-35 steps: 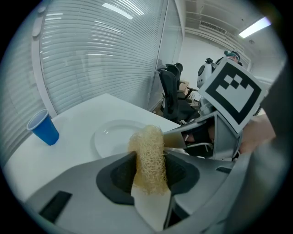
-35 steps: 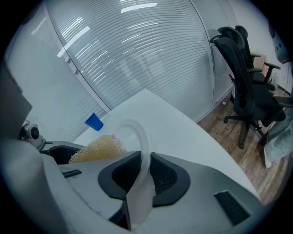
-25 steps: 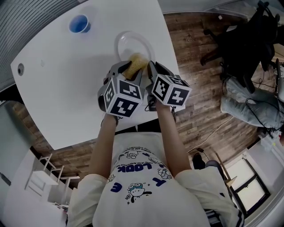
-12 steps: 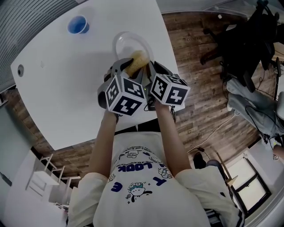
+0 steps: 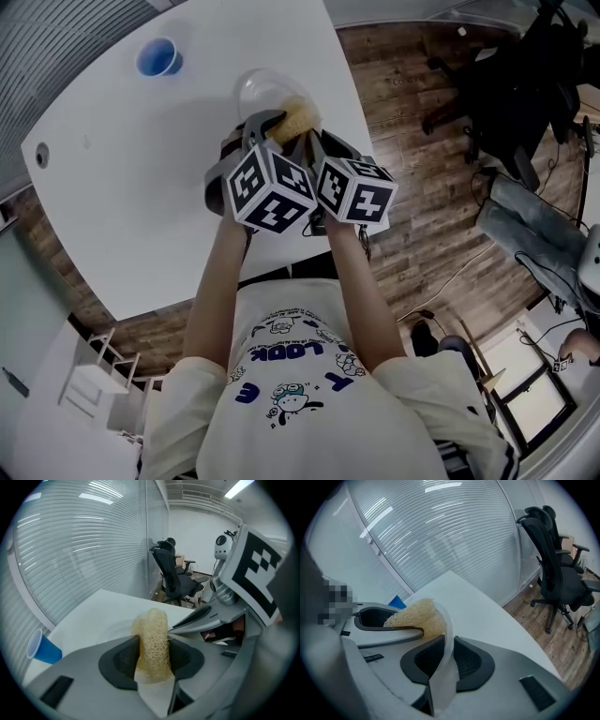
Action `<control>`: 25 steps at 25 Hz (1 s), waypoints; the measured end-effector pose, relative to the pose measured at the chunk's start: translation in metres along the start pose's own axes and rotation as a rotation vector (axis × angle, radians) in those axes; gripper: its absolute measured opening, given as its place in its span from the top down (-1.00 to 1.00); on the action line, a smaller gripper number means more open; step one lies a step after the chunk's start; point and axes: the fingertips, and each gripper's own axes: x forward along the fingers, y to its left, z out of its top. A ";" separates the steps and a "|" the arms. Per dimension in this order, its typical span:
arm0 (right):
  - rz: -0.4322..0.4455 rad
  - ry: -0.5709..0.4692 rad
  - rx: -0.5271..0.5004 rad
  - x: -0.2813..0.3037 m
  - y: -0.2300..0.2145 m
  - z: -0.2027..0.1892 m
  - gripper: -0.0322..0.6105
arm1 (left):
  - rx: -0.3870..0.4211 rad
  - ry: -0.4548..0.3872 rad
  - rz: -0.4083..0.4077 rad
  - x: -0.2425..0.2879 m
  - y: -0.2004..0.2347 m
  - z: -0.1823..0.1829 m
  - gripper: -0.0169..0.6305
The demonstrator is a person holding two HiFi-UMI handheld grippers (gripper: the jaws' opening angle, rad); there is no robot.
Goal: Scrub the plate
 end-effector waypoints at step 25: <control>0.003 -0.014 0.003 -0.001 0.000 0.001 0.71 | -0.035 -0.024 0.116 0.014 0.053 0.011 0.39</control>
